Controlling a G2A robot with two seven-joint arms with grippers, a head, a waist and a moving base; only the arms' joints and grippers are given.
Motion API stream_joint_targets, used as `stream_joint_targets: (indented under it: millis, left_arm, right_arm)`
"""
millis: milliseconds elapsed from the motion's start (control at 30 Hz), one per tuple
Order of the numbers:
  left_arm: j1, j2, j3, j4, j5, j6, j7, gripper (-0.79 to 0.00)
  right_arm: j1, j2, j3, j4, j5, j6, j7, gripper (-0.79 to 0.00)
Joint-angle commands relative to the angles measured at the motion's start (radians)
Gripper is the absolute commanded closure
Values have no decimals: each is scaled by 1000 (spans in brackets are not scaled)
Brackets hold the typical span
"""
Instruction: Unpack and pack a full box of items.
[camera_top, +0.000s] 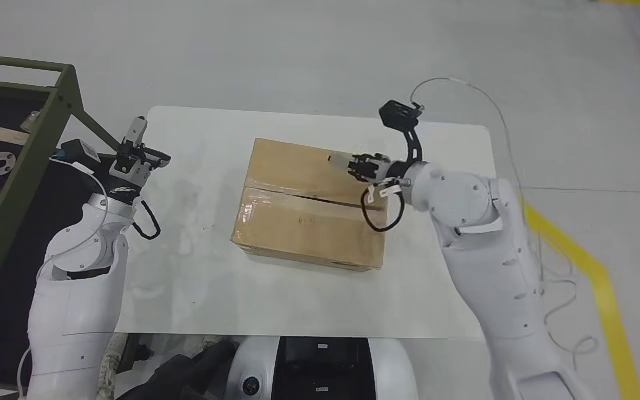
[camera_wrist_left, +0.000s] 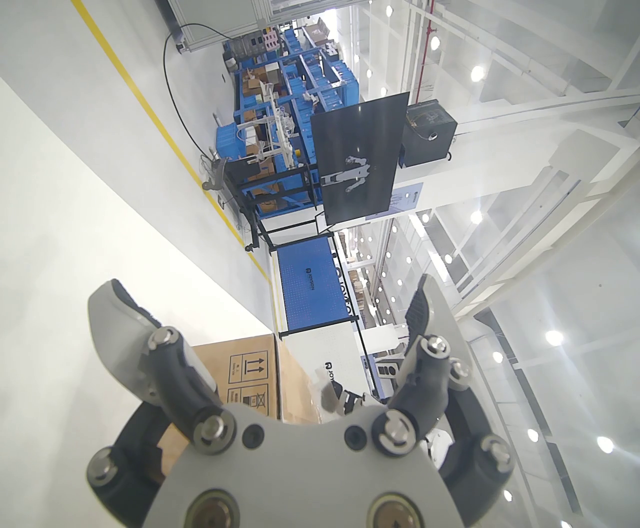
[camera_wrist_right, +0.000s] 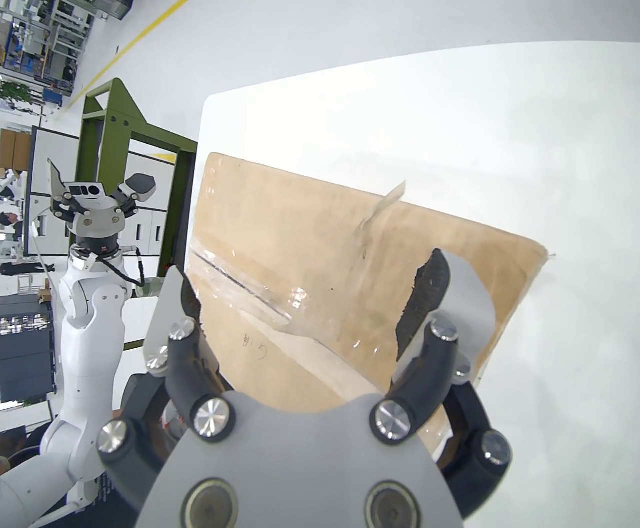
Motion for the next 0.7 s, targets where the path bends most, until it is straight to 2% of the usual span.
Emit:
stream_joint_targets:
  millis: [0,133,233,433,500,667]
  left_arm:
    - [0,0,0,0,0,0,0,-785]
    - [0,0,0,0,0,0,0,-785]
    - [0,0,0,0,0,0,0,-785]
    - [0,0,0,0,0,0,0,-785]
    - [0,0,0,0,0,0,0,-785]
    - [0,0,0,0,0,0,0,-785]
  right_arm:
    - [27,1,-2,35,5,0,27,-613]
    - [87,0,-11,104,35,-2,62,-619]
    - [118,-1,-23,136,46,0,70,-505]
    - [162,0,-51,181,20,28,99,-477]
    - [172,1,-56,190,16,37,106,-366]
    - [186,4,-65,201,6,51,121,-299]
